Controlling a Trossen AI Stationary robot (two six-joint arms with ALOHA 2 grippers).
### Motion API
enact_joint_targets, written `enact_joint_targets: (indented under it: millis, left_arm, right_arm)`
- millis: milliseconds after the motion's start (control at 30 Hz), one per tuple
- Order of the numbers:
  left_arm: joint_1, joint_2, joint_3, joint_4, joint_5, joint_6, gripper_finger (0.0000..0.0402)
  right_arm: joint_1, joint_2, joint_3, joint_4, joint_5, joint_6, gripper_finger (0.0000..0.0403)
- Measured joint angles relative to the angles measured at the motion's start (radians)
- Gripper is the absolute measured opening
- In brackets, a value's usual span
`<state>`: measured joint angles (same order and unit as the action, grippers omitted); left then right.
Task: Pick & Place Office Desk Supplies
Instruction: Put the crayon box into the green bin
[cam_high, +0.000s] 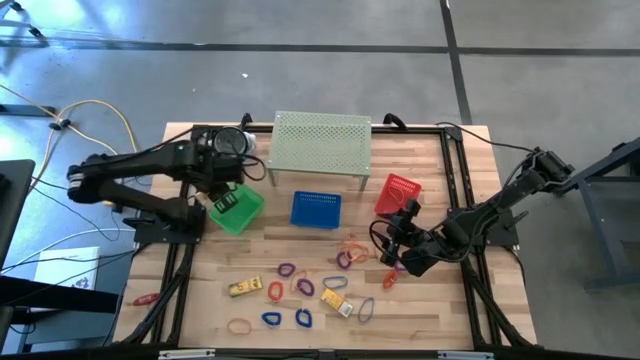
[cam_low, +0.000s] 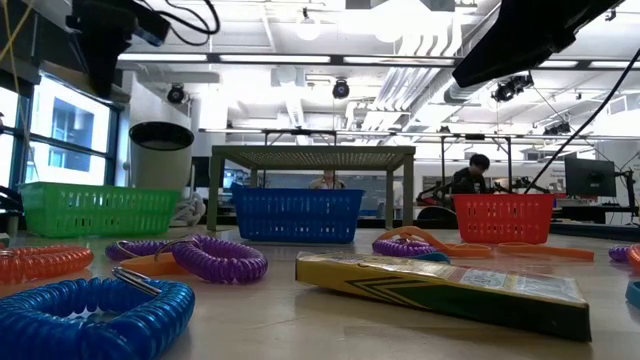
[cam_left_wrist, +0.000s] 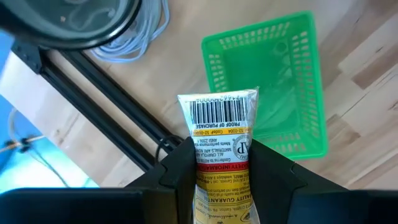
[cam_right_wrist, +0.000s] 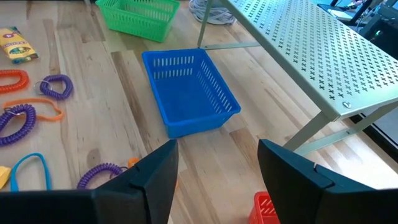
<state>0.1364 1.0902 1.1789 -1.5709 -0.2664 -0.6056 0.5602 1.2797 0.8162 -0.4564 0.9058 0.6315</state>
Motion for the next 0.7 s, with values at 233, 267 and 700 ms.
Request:
enact_joint_targets:
  millis: [233,267,700]
  left_arm:
    - [0.000,-0.035,-0.005,0.049,-0.018,-0.047,0.0119]
    - [0.000,-0.035,-0.007,0.071,-0.037,-0.046,0.0119]
    - [-0.002,-0.030,-0.147,0.224,0.055,-0.191,0.0119]
  right_arm:
    - [0.000,0.000,0.000,0.000,0.000,-0.004,0.0210]
    - [0.000,0.000,0.000,0.000,0.000,-0.004,0.0210]
    - [0.000,0.022,0.000,-0.003,0.000,-0.006,0.0210]
